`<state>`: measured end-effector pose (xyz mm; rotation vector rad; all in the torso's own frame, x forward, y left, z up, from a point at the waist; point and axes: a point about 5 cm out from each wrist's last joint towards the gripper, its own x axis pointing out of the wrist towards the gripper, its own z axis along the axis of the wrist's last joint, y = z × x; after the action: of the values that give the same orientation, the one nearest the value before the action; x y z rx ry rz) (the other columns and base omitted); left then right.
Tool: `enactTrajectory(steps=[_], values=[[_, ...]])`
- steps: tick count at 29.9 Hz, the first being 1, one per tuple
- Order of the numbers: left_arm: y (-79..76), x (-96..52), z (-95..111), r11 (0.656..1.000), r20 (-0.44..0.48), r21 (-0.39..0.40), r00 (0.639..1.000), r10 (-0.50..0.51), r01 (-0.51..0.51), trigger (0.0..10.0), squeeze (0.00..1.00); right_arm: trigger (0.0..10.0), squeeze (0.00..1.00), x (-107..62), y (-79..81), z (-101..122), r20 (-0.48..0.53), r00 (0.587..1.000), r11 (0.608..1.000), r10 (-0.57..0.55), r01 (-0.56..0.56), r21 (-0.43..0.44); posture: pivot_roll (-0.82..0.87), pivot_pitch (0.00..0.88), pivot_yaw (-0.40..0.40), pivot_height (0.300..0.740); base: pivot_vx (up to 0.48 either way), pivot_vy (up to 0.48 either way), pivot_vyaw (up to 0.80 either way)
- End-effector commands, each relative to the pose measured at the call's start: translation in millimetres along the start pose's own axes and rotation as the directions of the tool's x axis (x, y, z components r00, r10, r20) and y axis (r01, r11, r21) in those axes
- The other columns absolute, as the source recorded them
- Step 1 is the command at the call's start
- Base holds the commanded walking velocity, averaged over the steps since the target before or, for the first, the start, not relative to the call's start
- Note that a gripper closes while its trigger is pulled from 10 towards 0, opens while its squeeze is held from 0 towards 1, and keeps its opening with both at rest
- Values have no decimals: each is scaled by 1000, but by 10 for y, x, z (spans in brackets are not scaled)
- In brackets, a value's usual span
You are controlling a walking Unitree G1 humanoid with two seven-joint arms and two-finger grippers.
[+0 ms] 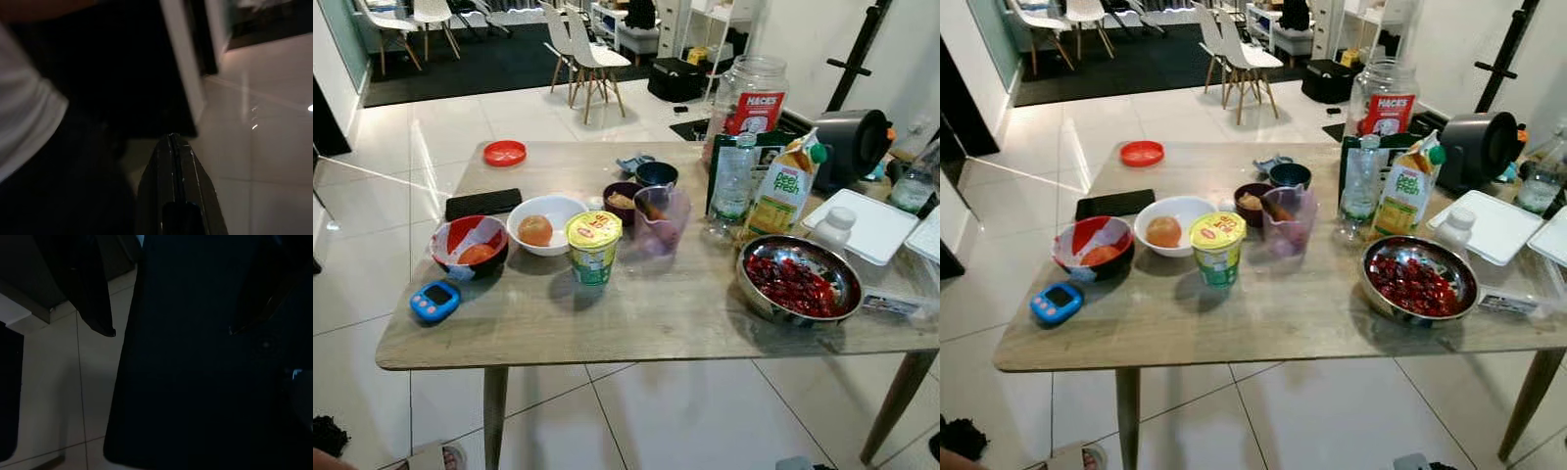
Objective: Restocking fridge
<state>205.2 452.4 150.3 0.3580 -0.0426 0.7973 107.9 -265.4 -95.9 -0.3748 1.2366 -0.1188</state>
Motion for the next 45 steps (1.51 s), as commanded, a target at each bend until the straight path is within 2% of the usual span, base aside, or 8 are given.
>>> enactTrajectory(steps=[1,12,16,25,26,27,28,45], values=[[-5,96,212,998,88,-14,994,-61,63,10000,0,10000,0,-3,11,-32,-10,1000,1000,3,-3,13,-20,0,9,740,0,0,0],[-638,188,1062,846,469,-130,784,-407,517,10000,0,10000,0,-1,11,-21,-8,1000,1000,5,-5,9,-22,0,7,740,0,0,0],[-1075,-75,1375,594,583,-61,511,-631,802,10000,0,10000,0,-2,27,-22,-8,1000,1000,9,-9,4,-24,0,7,740,0,0,0],[-1546,-460,1429,274,583,-2,224,-781,962,10000,0,10000,0,-4,39,-43,-13,1000,1000,12,-12,0,-26,0,8,740,0,0,0],[-1631,-521,1381,223,562,-9,189,-805,975,10000,369,10000,0,-4,38,-45,-14,1000,1000,11,-11,1,-26,0,8,740,0,0,0],[-1631,-521,1381,223,562,-9,189,-805,975,10000,369,10000,0,-4,38,-45,-14,1000,1000,11,-11,1,-26,0,8,740,0,0,0],[-1752,-611,1295,150,539,-44,150,-829,988,10000,1000,10000,0,-5,35,-54,-15,1000,1000,10,-10,1,-29,0,8,740,0,0,0],[-2255,-1072,899,-52,435,-147,18,-900,988,10000,1000,10000,0,-11,-120,-93,-11,999,998,-47,47,51,-45,0,11,740,0,0,0]])
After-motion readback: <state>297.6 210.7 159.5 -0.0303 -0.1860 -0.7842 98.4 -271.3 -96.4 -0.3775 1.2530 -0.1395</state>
